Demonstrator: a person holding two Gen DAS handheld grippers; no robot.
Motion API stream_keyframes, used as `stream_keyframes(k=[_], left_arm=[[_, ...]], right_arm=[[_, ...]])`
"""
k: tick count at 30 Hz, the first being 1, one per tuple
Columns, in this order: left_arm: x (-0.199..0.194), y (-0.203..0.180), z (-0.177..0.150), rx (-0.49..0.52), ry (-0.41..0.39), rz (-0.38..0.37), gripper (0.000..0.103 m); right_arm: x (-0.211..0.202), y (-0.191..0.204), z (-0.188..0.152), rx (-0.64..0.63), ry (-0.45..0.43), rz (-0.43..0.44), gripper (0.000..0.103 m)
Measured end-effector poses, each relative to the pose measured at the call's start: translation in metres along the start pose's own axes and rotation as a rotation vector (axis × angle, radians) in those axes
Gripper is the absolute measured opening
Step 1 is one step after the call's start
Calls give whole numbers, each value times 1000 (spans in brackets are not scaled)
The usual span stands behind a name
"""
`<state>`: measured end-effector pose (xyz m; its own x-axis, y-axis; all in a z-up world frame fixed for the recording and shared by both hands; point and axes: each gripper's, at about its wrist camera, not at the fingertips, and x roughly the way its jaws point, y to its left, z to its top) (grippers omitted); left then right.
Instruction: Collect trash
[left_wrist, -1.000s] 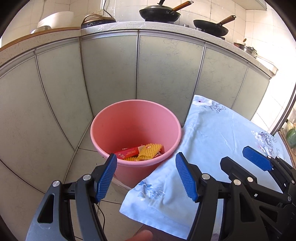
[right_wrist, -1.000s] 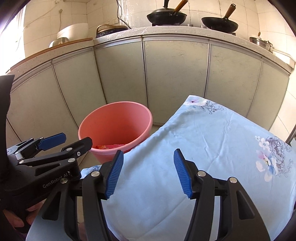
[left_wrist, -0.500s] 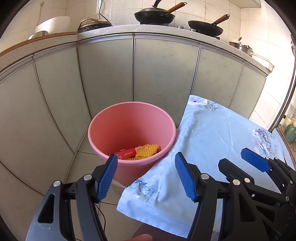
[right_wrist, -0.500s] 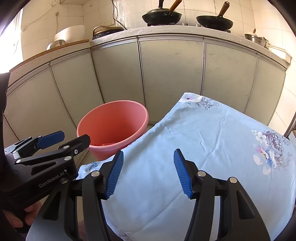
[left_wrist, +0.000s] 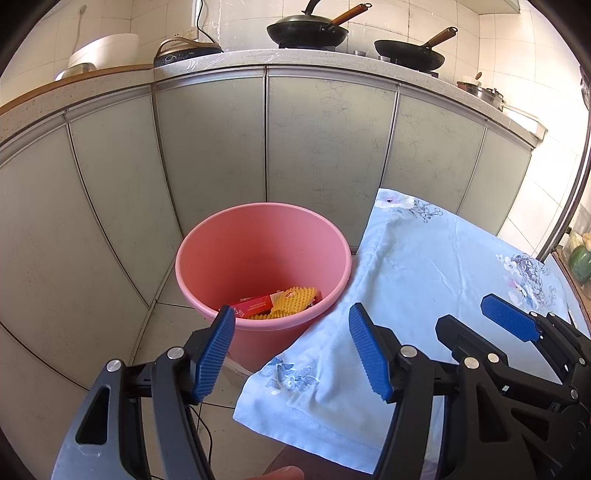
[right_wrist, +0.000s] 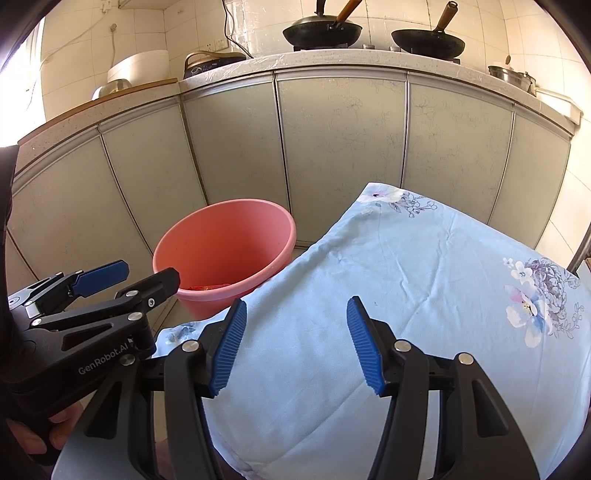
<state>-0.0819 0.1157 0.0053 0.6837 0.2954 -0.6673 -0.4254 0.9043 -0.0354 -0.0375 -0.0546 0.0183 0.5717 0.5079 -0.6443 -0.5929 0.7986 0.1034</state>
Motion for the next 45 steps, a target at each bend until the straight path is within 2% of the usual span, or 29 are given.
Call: stream_keyframes(k=[45], left_arm=[[6, -3, -4, 11, 13, -1, 63]], right_arm=[[2, -4, -3, 4, 5, 0, 57]])
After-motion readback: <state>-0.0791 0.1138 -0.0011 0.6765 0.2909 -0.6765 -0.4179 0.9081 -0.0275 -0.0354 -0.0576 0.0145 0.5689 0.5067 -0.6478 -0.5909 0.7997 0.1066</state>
